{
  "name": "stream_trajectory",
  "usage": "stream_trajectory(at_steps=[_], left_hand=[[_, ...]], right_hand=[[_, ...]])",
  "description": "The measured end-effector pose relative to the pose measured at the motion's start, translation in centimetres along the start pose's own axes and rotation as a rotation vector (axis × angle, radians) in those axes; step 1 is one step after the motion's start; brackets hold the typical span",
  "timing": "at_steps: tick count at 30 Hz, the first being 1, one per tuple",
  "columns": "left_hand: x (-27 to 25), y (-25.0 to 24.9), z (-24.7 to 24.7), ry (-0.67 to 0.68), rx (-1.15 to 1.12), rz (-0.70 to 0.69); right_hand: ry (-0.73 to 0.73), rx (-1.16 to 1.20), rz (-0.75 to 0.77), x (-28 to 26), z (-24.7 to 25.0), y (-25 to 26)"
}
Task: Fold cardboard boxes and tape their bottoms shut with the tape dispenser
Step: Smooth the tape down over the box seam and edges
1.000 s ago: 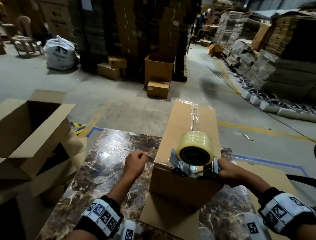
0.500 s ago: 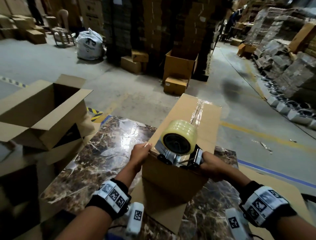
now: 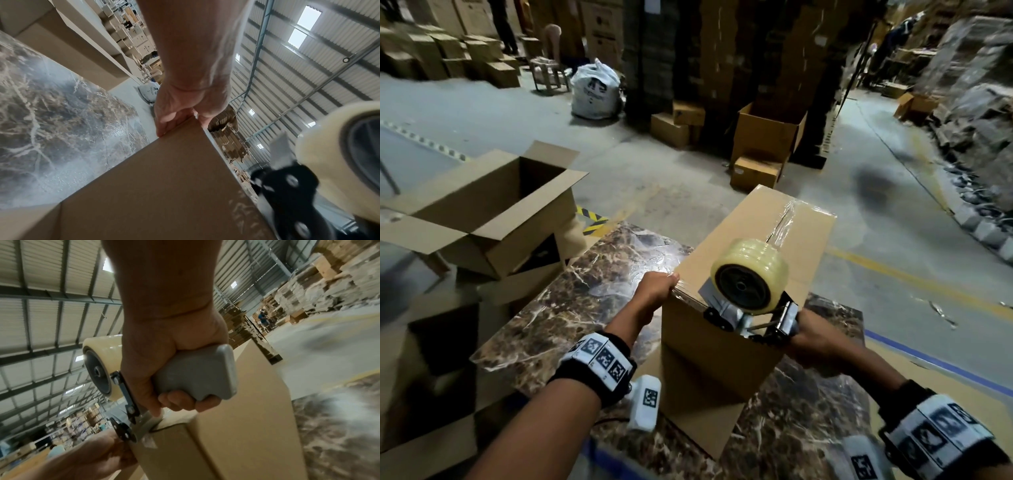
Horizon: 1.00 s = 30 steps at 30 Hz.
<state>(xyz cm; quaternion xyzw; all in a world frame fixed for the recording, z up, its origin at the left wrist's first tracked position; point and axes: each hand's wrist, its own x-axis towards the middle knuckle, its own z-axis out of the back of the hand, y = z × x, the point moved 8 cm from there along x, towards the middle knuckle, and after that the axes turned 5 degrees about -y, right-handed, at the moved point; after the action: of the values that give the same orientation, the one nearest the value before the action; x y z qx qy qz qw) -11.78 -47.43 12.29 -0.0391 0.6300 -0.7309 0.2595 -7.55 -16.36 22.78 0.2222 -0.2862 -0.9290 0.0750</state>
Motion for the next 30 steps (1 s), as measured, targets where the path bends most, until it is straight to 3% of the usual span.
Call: stream_trajectory(at_steps=[6, 8, 10, 12, 13, 15, 17, 19, 30], left_hand=[[0.6, 0.3, 0.0, -0.015, 0.085, -0.023], [-0.9, -1.2, 0.0, -0.047, 0.281, -0.108], [-3.4, -3.8, 0.2, -0.217, 0.608, -0.403], [-7.9, -6.1, -1.4, -0.285, 0.74, -0.874], [-10.0, -6.2, -2.5, -0.219, 0.775, -1.06], [-12.2, -4.9, -4.8, -0.029, 0.854, -1.259], [-12.6, -4.1, -6.5, 0.116, 0.925, -1.333], [-12.4, -4.3, -7.5, 0.171, 0.916, -1.377], [-11.6, -4.7, -7.0, 0.069, 0.735, -1.456]], right_hand=[[-0.048, 0.053, 0.089, -3.4, 1.5, 0.0], [-0.052, 0.045, 0.069, -3.1, 1.6, -0.7], [-0.06, 0.039, 0.062, -2.9, 1.7, -1.1], [-0.071, 0.016, 0.084, -3.1, 1.9, -1.3], [-0.073, 0.007, 0.094, -3.2, 1.9, -1.3], [-0.081, -0.006, 0.114, -3.3, 1.8, -1.4], [-0.088, -0.026, 0.105, -3.1, 1.7, -1.8], [-0.09, -0.043, 0.092, -2.7, 1.5, -2.1], [-0.085, -0.09, 0.149, -3.4, 2.2, -2.7]])
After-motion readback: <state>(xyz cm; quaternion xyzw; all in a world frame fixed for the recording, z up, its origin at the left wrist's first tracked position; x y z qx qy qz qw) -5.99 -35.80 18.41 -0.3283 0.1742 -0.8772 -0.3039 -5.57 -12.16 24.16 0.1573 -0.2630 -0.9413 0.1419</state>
